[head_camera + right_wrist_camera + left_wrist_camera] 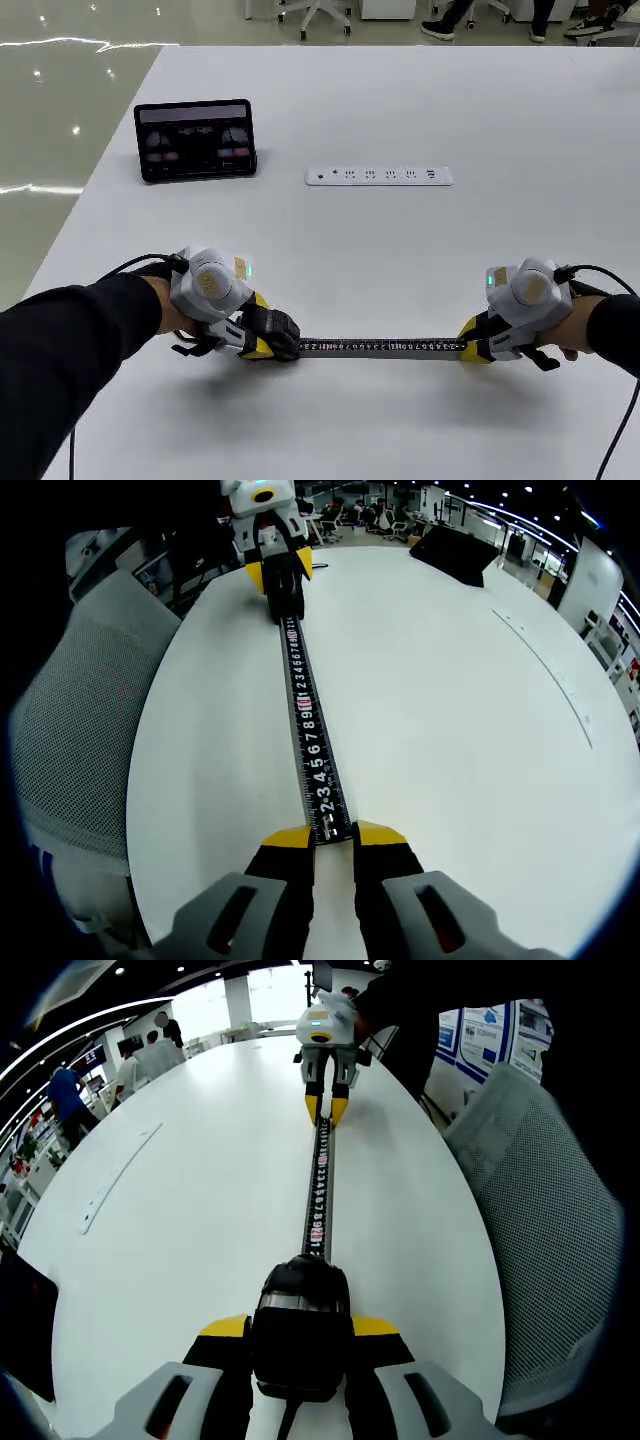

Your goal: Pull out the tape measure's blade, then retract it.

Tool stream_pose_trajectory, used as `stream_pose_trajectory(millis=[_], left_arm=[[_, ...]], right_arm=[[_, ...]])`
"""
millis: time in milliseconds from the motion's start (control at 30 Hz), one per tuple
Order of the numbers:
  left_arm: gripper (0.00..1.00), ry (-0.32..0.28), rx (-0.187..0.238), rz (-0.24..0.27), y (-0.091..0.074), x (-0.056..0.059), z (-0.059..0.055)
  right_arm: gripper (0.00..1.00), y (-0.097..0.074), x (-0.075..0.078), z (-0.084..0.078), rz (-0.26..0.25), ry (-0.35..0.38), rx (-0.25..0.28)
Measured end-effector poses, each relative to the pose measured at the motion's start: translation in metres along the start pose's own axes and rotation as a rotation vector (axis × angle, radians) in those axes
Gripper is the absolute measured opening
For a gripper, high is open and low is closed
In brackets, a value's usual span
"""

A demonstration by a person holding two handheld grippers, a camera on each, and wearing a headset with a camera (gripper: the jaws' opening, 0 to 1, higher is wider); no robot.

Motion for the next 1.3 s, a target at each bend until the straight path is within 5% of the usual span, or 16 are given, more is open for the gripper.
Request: stream_pose_trajectory(millis=[367,533,600,733,900,1033,1133,1300], left_arm=[[0.32,-0.016,-0.001,-0.010,0.000,-0.001,0.000],[0.33,-0.009,-0.065,-0.027,0.001,0.001,0.001],[0.34,-0.016,-0.068,-0.024,-0.002,-0.001,0.001],[0.45,-0.057,-0.042,0.037,-0.013,-0.010,0.001],[0.64,-0.202,0.041,0.148,-0.033,-0.018,-0.003],[0.95,-0.319,0.232,0.255,-0.056,-0.026,-0.003],[1.00,-0.442,0.334,0.279,-0.073,-0.022,-0.011],[1.00,-0.459,0.417,0.398,-0.105,-0.014,-0.027]], right_arm=[[0.10,0.001,0.000,0.001,0.001,0.006,-0.024],[0.11,0.002,-0.002,0.002,-0.008,-0.018,-0.038],[0.12,0.002,-0.003,0.001,-0.006,0.051,-0.064],[0.18,0.002,-0.004,0.005,-0.031,0.019,-0.040],[0.33,-0.010,0.005,0.025,-0.109,0.136,0.079],[0.41,-0.028,0.003,0.029,-0.169,0.158,0.112],[0.46,-0.040,0.001,0.026,-0.217,0.188,0.146],[0.58,-0.060,0.000,0.015,-0.312,0.290,0.215]])
Point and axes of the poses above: the centre of the closed fingertips' face, and the gripper's own axes: y roughly forward along the fingers, x roughly to its right, z roughly out of its top, the point moved 2 cm from there along -y, roughly backward along the fingers, and after that the axes turned 8 degrees about -z, right-handed, at the moved point
